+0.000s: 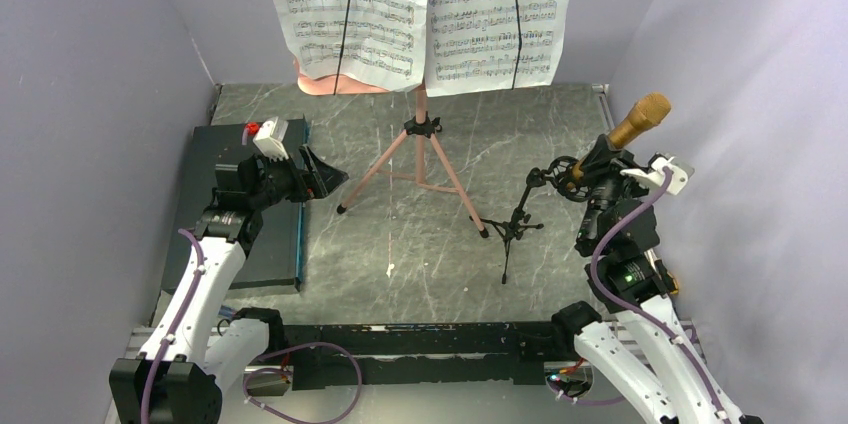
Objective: Set up the instrument practice props
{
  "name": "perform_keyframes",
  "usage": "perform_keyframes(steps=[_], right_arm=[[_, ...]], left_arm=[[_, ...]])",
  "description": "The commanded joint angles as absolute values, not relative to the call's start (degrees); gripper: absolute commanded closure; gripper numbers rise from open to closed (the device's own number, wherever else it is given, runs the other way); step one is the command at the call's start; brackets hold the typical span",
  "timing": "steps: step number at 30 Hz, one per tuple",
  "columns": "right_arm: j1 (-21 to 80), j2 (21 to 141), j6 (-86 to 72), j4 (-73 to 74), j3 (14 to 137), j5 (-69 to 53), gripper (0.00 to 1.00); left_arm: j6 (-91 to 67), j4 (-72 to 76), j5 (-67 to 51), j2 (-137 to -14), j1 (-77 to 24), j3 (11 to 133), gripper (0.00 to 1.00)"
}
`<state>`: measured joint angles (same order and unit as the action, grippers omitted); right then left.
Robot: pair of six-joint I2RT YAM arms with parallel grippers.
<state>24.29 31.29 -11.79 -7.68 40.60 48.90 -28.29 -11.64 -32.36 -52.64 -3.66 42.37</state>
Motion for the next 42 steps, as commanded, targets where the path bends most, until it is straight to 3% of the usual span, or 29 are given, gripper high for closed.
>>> perform_keyframes(steps=[1,14,20,25,29,38,42], right_arm=[[24.4,31.6,-11.8,-6.6,40.8,47.3,1.0],[24.4,29.4,-14.9,-4.7,37.8,43.9,1.0],[24.4,28.8,-16.0,-4.3,37.4,43.7,0.83],[24.4,28.6,-16.7,-4.2,37.8,42.0,0.57],[24.4,28.9,-17.3,-3.2,38.8,40.1,0.49],[24.4,29.0,-18.0,-2.1,39.5,39.4,0.41],[24.4,28.9,-17.9,-1.7,40.2,39.6,0.3]], left_arm=[[-29.2,-8.8,-34.0,-52.4,-3.4,41.9,0.06],[-29.1,-8.8,-33.9,-52.2,-3.3,41.9,0.06],[-29.1,-9.1,-33.8,-52.1,-3.3,42.0,0.06],[-28.9,-9.4,-33.4,-51.8,-3.3,42.0,0.06],[-28.9,-9.4,-33.2,-51.6,-3.3,41.8,0.06],[-29.0,-9.2,-33.4,-51.8,-3.3,41.7,0.06],[-29.0,-9.1,-33.4,-51.7,-3.4,41.7,0.06]])
